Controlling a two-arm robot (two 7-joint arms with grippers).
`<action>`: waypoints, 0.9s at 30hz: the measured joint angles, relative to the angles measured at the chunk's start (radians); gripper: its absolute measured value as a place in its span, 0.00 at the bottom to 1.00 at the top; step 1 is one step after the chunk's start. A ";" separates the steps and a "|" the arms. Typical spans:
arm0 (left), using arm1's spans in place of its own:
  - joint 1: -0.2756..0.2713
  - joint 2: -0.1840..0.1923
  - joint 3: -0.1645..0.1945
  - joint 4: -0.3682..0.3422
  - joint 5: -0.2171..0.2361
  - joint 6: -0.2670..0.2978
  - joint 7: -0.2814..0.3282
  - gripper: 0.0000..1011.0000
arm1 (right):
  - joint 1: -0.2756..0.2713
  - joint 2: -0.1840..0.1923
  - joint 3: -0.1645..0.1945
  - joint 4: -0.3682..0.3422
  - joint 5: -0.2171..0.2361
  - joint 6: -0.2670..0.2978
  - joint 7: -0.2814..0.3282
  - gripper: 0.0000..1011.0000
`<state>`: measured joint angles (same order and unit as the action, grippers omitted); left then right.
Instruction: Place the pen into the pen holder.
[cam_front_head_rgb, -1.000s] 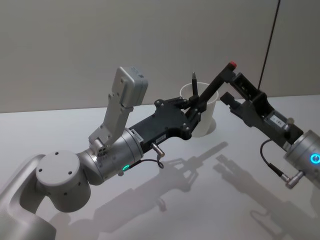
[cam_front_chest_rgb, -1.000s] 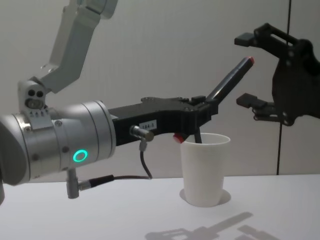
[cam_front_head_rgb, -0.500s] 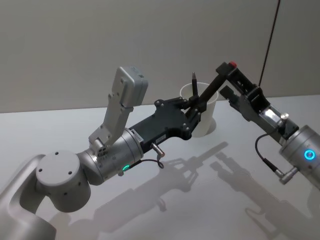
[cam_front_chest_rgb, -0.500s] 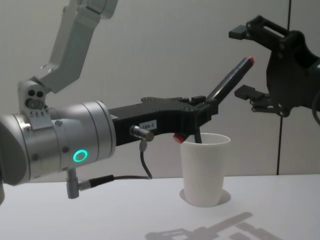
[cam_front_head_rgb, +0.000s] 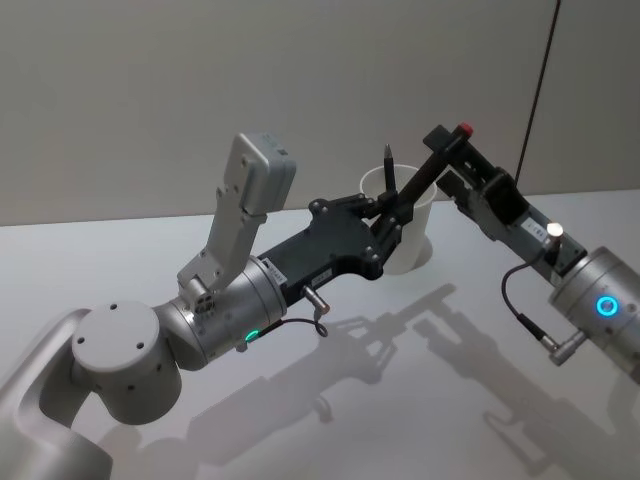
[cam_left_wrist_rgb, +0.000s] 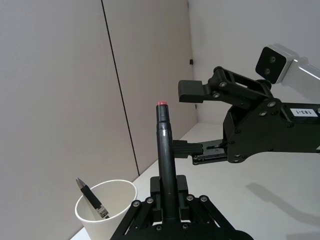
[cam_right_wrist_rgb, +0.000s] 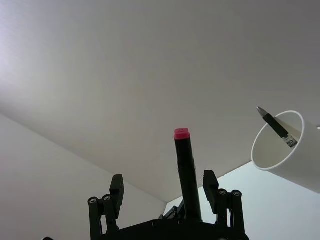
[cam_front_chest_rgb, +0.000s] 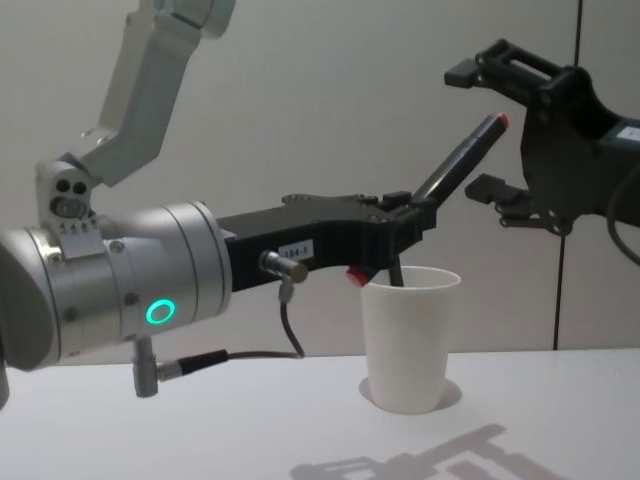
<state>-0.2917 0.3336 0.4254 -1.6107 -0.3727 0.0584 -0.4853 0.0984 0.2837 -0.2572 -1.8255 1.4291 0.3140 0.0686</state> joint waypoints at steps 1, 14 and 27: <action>0.000 0.000 0.000 0.000 0.000 0.000 0.000 0.18 | 0.001 0.000 -0.001 0.000 -0.002 -0.001 -0.003 0.99; 0.000 0.000 0.000 0.000 0.000 0.000 0.000 0.18 | 0.018 0.000 -0.020 -0.003 -0.056 -0.026 -0.039 0.99; 0.000 0.000 0.000 0.000 0.000 0.000 0.000 0.18 | 0.043 -0.009 -0.041 -0.001 -0.100 -0.028 -0.053 0.99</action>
<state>-0.2917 0.3337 0.4254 -1.6107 -0.3728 0.0584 -0.4853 0.1418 0.2744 -0.2981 -1.8265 1.3296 0.2863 0.0154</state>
